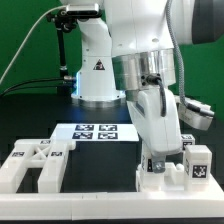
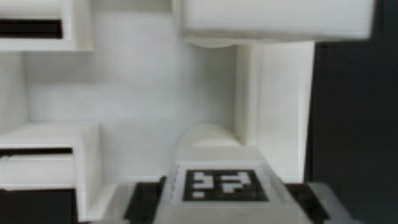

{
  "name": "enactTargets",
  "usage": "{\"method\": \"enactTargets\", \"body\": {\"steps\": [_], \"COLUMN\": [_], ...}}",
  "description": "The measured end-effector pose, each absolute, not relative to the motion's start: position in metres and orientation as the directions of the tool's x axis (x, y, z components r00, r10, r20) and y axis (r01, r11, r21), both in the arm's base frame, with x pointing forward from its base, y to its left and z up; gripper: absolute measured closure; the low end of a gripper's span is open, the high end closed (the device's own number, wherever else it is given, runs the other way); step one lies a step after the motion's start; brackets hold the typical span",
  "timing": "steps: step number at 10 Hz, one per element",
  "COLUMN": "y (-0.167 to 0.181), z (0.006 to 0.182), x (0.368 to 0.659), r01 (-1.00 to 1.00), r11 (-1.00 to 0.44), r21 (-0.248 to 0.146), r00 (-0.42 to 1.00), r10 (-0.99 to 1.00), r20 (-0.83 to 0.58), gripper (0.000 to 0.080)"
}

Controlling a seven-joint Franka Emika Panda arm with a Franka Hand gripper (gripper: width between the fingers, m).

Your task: Assemble chair

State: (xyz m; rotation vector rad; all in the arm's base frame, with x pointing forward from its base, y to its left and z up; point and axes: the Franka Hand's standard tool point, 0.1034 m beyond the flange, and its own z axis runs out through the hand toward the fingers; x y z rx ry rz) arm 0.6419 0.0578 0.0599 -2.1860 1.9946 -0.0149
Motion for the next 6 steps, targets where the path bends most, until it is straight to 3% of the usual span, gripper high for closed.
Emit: {"method": "enactTargets", "body": {"steps": [1, 2, 3, 4, 6], "y": [0.0551, 0.0515, 0.0517, 0.051, 0.05], "z": [0.0634, 0.0666, 0.0668, 0.0672, 0.0662], "x": [0.6416, 0.6426, 0.6401, 0.6401, 0.6398], "r01": [-0.939, -0.86, -0.768, -0.718, -0.612], "r11": [-0.315, -0.491, -0.626, -0.682, -0.778], "r21": [-0.135, -0.14, -0.134, -0.137, -0.142], "r00": [0.328, 0.503, 0.637, 0.693, 0.789], "r10": [-0.94, -0.861, -0.767, -0.718, -0.613], "r20": [-0.092, -0.077, -0.072, -0.06, -0.04], "gripper": [0.0528, 0.0451, 0.0265, 0.0183, 0.016]}}
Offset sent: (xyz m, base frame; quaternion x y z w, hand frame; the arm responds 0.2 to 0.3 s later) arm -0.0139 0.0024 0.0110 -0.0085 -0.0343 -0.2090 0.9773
